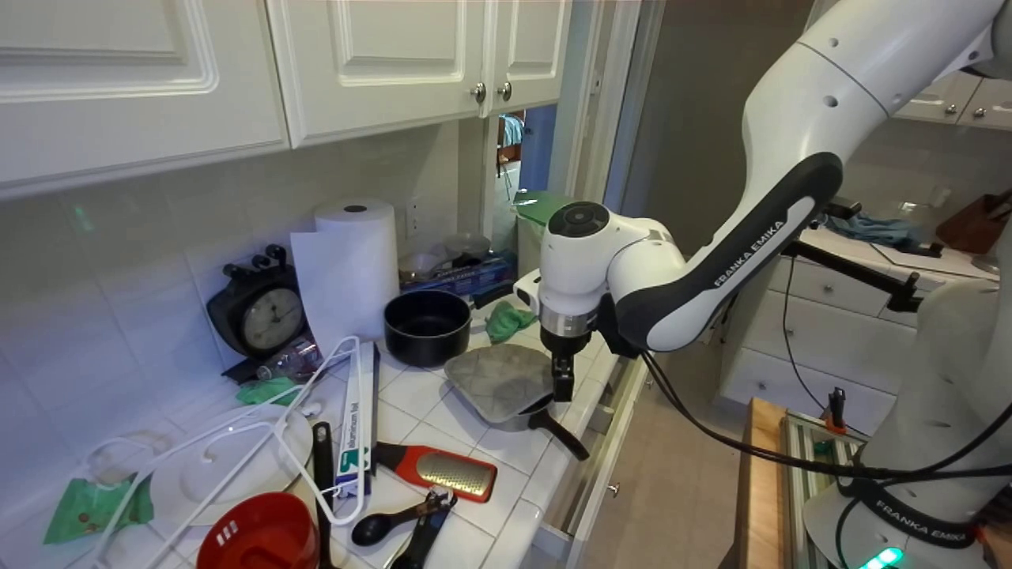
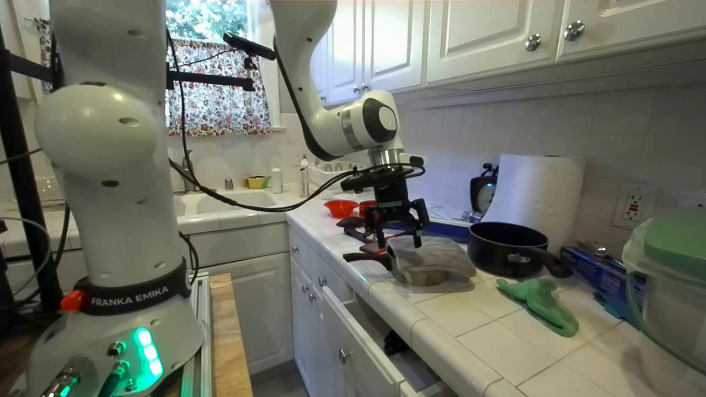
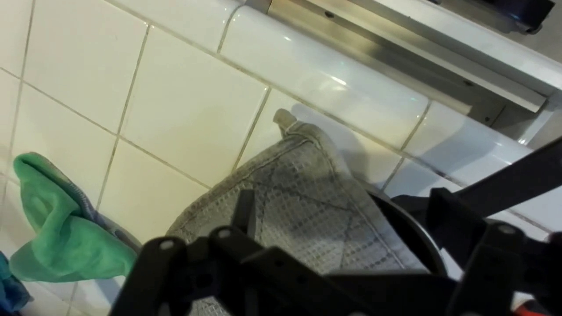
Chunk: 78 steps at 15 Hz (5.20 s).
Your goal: Put the towel on top of the pot
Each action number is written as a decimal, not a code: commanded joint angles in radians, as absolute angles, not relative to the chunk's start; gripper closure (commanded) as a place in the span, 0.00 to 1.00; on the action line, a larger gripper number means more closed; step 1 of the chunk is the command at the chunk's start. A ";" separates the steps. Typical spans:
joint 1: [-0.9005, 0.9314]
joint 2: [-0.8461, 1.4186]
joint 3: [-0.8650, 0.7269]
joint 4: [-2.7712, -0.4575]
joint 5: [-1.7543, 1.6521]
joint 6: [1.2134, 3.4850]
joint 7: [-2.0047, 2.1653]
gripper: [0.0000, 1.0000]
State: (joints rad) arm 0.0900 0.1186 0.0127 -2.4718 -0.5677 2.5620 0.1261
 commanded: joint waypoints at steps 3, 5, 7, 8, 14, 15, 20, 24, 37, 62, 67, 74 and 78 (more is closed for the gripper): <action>0.093 0.147 0.010 -2.458 -0.636 2.603 0.119 0.12; 0.093 0.153 0.009 -2.458 -0.646 2.605 0.116 0.20; 0.094 0.158 0.010 -2.457 -0.651 2.605 0.111 0.20; 0.094 0.161 0.010 -2.456 -0.652 2.605 0.108 0.13; 0.099 0.177 0.008 -2.453 -0.661 2.600 0.103 0.54; 0.100 0.178 0.008 -2.454 -0.664 2.600 0.105 0.61; 0.102 0.178 0.007 -2.454 -0.666 2.600 0.109 0.91; 0.102 0.176 0.008 -2.454 -0.663 2.599 0.105 0.56; 0.099 0.161 0.016 -2.456 -0.635 2.600 0.080 0.95; 0.073 0.138 0.031 -2.490 -0.701 2.740 0.213 0.95; 0.055 0.163 0.066 -2.497 -0.377 2.735 -0.079 0.96; 0.059 0.129 0.060 -2.493 -0.270 2.709 -0.157 0.96; 0.072 0.080 0.049 -2.513 -0.298 2.705 -0.089 0.96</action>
State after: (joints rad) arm 0.0637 0.1409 0.0521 -2.4842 -0.3114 2.7251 -0.1161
